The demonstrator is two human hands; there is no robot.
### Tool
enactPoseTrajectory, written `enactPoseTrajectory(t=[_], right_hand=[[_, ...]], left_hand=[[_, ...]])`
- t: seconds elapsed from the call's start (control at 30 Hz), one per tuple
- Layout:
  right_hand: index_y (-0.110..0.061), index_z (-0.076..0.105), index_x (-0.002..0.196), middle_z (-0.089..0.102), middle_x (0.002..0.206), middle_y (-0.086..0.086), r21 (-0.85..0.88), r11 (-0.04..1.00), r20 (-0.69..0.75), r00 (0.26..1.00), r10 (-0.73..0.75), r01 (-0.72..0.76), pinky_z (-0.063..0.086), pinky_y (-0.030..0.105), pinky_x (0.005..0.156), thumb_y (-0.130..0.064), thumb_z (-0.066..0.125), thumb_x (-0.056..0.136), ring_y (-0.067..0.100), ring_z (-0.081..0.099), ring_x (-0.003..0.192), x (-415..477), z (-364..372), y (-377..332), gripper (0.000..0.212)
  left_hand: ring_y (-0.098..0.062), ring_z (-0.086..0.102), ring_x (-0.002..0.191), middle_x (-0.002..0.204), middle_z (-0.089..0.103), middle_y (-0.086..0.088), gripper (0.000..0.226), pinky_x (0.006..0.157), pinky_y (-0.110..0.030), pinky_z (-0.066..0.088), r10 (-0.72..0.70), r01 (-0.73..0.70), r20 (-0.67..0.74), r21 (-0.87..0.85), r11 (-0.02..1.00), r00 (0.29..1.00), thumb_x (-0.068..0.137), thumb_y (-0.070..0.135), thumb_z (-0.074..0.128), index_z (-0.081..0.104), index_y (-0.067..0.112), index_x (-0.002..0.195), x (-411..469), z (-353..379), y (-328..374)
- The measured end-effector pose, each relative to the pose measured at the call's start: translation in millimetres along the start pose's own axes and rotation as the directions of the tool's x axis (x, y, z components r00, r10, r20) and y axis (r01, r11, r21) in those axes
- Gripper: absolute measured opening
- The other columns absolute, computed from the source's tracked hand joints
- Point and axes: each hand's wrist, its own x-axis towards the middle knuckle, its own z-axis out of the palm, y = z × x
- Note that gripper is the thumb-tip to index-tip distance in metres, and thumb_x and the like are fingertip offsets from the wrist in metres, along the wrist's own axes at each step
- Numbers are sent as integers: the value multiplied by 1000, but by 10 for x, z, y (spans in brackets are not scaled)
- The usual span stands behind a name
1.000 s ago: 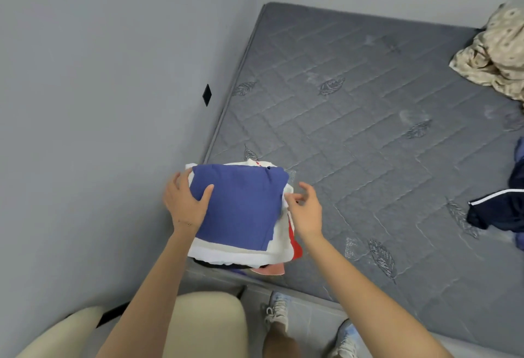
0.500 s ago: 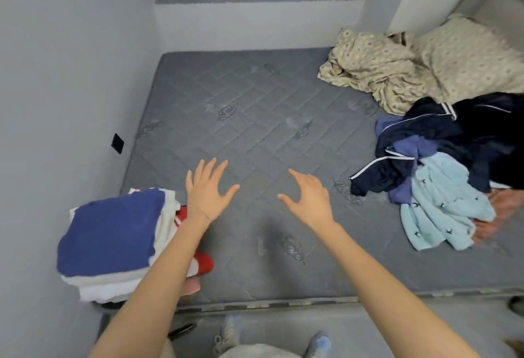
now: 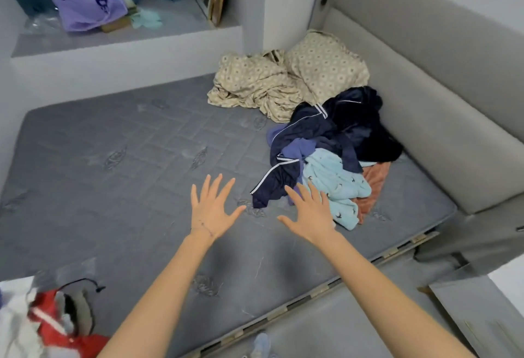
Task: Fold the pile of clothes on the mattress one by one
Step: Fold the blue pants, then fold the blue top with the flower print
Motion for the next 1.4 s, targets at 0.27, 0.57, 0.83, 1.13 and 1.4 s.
enactPoseTrajectory(t=[0.27,0.57,0.83,1.13,1.4], right_hand=[[-32,7,154,5,162,3,-68,988,-44,990,135,-138,-3,48,117,-63,39,92,29,-3,149,254,-145,1185,77],[-30,5,154,10,161,6,-41,982,6,983,185,-185,2,48,118,-65,41,90,29,3,148,1066,20,2274,81],[-29,6,154,14,160,6,51,993,130,987,94,-102,9,46,118,-61,45,91,28,4,149,2313,503,3134,80],[-28,10,154,15,160,6,94,995,147,988,-49,36,10,44,117,-62,46,90,28,6,148,3709,1298,3447,81],[-20,10,154,13,161,6,400,916,120,991,-64,11,12,36,118,-56,58,87,24,8,149,4700,2004,3255,90]], left_hand=[[-20,-5,148,161,11,3,73,114,-48,-15,173,-179,75,89,980,982,88,69,38,19,37,151,893,349,788],[-20,-2,148,161,7,2,78,116,-50,-7,159,-175,175,80,981,972,88,68,41,12,35,152,1831,1164,1557],[-22,6,148,160,12,0,80,116,-52,1,-160,179,271,-49,983,949,88,62,49,14,30,153,2532,2238,2041],[-20,3,148,161,9,-1,80,117,-51,1,-343,380,277,-93,920,898,90,58,49,10,29,153,3398,3248,2054],[-16,5,148,161,10,4,80,119,-46,6,-394,442,224,-237,865,891,90,60,48,11,27,153,4110,4002,1905]])
